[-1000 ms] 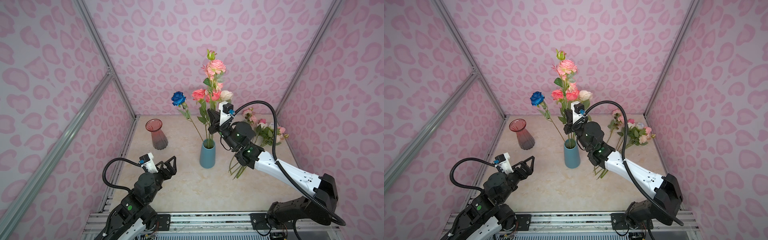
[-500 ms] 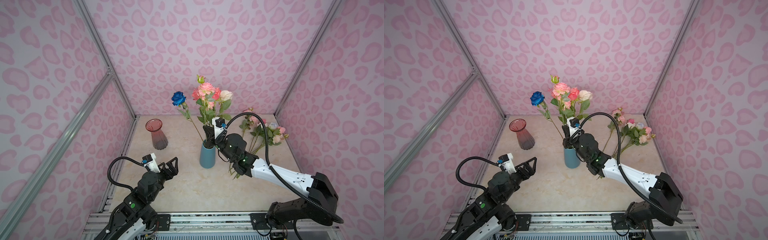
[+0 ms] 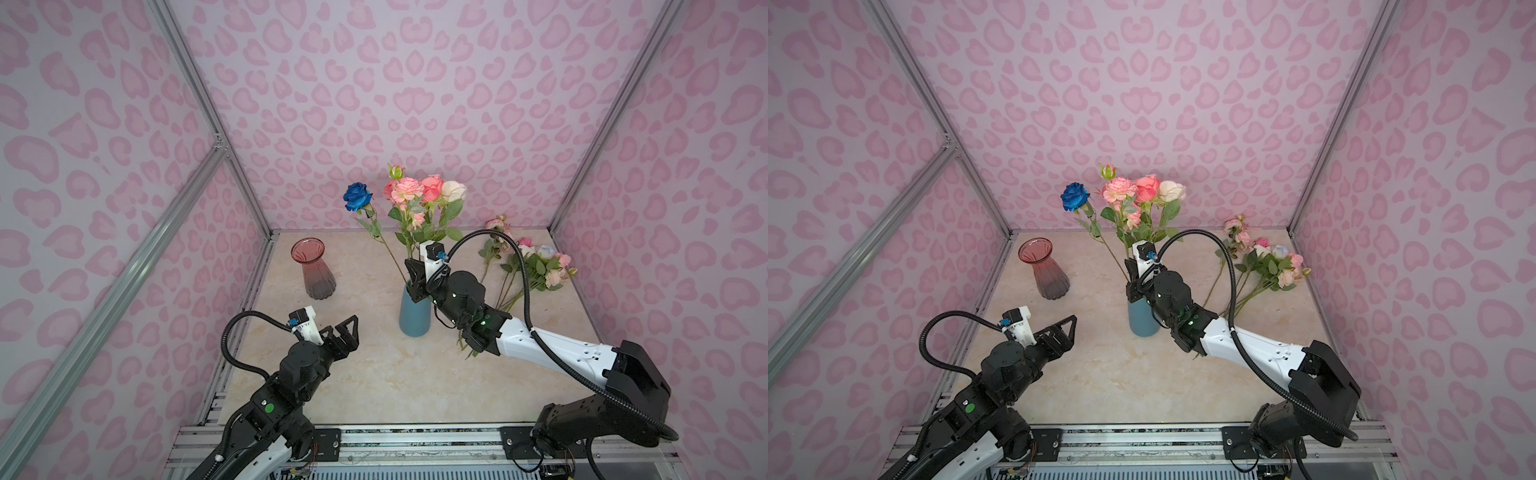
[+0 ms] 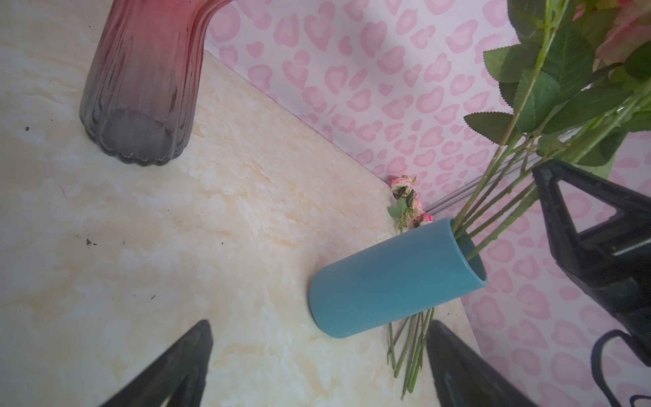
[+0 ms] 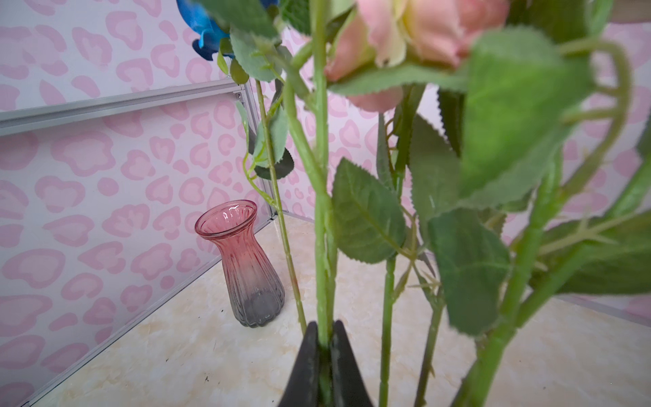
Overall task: Arrange the flowers into the vase
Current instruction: 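Lower the pink spray rose stem into the teal vase and open the right gripper, then move the open right gripper back down to the flower bunch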
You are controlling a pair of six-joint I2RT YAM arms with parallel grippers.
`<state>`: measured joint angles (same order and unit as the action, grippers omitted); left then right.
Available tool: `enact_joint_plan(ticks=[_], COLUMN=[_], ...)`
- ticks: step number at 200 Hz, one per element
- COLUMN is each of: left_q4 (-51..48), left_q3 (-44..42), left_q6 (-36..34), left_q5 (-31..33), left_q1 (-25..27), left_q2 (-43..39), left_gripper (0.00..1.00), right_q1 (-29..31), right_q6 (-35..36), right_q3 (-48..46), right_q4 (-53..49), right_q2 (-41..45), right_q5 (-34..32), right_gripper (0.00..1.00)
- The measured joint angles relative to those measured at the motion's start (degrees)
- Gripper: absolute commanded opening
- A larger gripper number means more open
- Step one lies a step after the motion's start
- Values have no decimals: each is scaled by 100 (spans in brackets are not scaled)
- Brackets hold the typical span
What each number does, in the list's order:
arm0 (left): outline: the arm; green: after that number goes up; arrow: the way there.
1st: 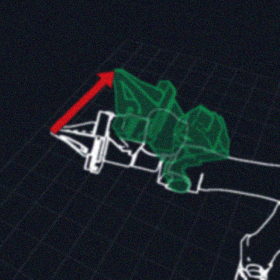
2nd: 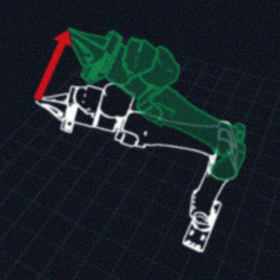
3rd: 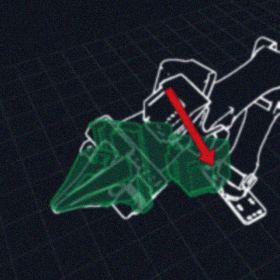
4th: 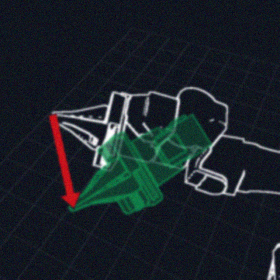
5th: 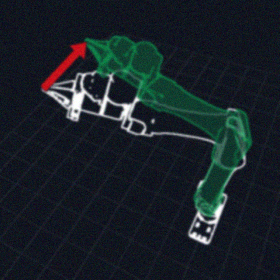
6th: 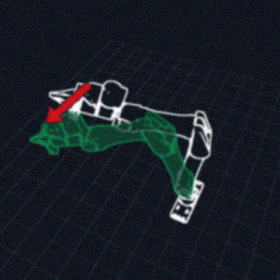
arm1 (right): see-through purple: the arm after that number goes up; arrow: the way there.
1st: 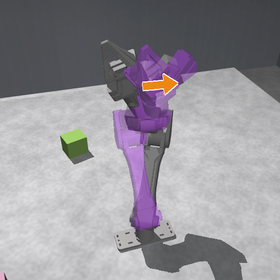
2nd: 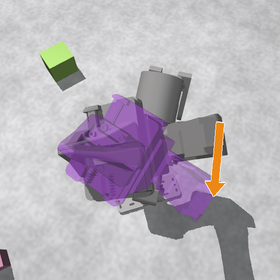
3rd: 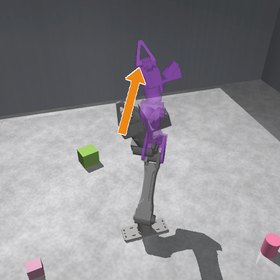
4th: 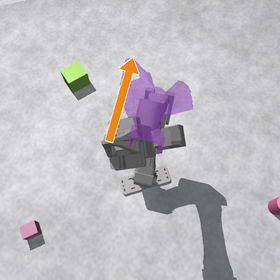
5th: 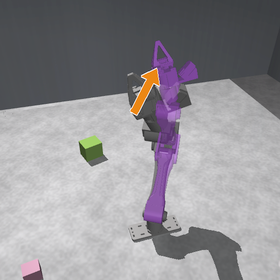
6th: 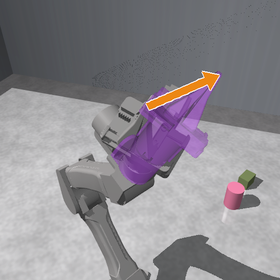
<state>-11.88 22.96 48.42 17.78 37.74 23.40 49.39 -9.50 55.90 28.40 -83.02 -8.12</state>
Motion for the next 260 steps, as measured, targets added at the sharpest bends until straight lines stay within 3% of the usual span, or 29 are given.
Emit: enact_joint_plan(ticks=[56,145,260], left_q4=[4,4,103], left_q3=[-33,-33,136], left_q6=[0,2,-55], left_q5=[0,-44,-133], left_q1=[0,0,0], left_q2=[7,59,396], left_gripper=[96,96,96], right_q1=[2,61,249], right_q6=[-144,-168,-15], right_q3=[-107,-120,-245], right_q4=[-55,-87,-372], right_q2=[109,313,1309], right_q5=[13,26,-153], right_gripper=[18,20,23])
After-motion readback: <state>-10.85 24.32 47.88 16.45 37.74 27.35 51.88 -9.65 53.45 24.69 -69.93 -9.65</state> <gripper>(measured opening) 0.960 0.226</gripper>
